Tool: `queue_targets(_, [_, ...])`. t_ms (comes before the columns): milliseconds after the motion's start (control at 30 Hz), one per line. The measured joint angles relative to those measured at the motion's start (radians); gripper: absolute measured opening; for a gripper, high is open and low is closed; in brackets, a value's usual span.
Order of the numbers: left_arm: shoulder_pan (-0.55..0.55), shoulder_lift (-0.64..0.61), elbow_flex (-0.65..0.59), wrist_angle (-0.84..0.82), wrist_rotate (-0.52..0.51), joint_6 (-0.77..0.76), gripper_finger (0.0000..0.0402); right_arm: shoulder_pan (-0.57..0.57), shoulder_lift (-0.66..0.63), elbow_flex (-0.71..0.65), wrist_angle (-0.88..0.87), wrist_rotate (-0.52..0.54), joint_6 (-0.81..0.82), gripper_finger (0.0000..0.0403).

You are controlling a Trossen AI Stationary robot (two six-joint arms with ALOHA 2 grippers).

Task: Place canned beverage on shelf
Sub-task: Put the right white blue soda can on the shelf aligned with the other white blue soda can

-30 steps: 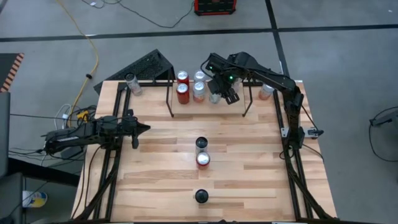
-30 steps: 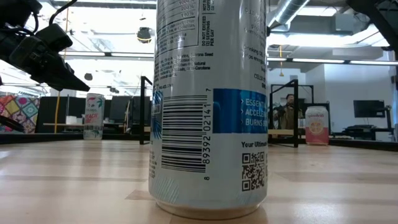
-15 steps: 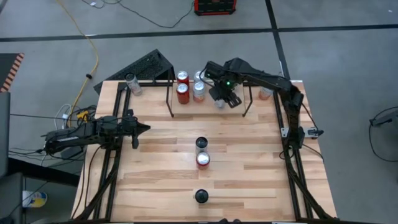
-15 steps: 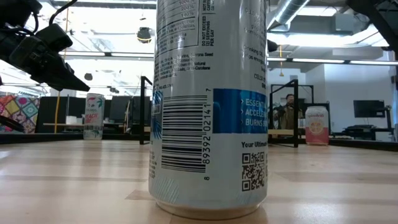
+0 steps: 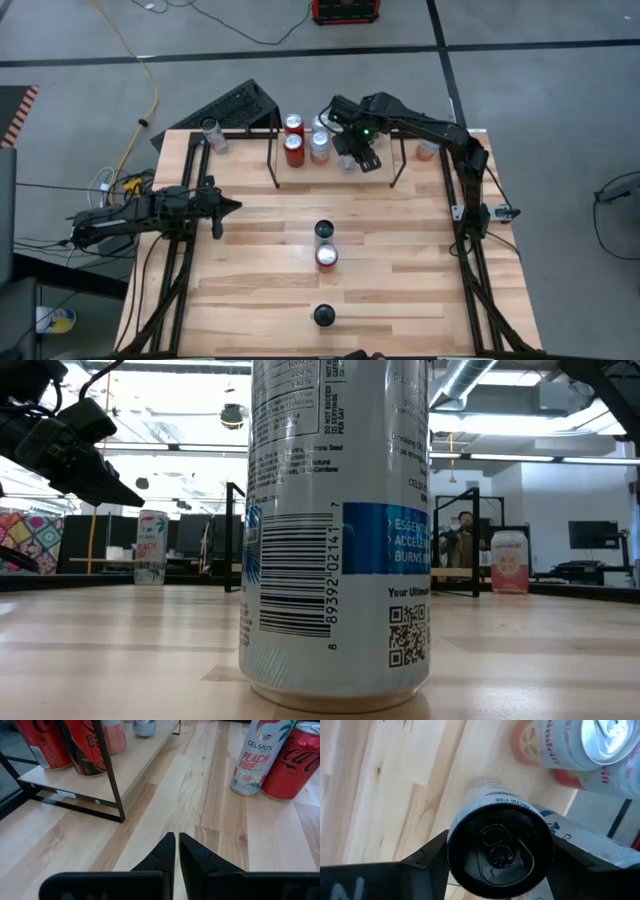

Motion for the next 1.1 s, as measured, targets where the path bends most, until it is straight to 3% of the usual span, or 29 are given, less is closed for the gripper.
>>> queue_targets(1100, [0.0, 0.0, 0.0, 0.0, 0.0, 0.0, 0.0011, 0.017, 0.0, 0.0, 0.013, 0.0, 0.137, 0.0261])
